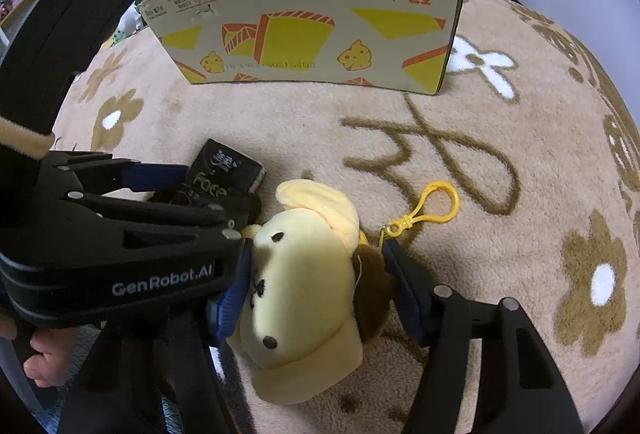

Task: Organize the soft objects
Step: 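Grasp the black Face tissue pack with the left tool while the right tool grasps the yellow dog plush, then lift the black tissue pack and yellow dog plush and carry both over the box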

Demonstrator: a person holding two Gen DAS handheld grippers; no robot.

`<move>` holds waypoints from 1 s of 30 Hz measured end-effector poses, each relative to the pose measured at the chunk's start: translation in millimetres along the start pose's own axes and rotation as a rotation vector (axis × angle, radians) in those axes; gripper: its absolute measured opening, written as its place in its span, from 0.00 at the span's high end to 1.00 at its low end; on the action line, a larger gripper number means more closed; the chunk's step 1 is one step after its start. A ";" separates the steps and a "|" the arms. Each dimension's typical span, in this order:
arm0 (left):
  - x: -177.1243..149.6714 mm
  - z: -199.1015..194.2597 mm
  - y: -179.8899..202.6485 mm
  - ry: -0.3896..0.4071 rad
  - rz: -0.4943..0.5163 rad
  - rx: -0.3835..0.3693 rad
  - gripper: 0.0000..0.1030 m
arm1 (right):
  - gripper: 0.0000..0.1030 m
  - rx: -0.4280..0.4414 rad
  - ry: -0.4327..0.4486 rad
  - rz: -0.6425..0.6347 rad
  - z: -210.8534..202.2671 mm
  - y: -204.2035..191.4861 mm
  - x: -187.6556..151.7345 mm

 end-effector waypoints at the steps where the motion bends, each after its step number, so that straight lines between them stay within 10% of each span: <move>1: 0.4 0.1 -0.6 0.001 -0.003 0.002 0.55 | 0.36 -0.001 0.003 0.000 -0.6 0.4 0.0; 20: 3.0 -30.3 -31.0 0.142 -0.094 0.019 0.56 | 0.42 -0.080 0.114 0.004 -26.4 7.9 4.6; 30: -1.2 -72.0 -43.9 0.298 -0.126 0.054 0.56 | 0.42 -0.113 0.345 0.036 -71.1 18.4 16.5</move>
Point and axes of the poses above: each gripper's, at about its wrist camera, not at the fingertips, and z roughly the way its jaws point, y to its right, x to its top, the point moved 8 cm from there along z, roughly the way its jaws point, and after that the axes turned 13 degrees about -y, right-handed, at the moved point
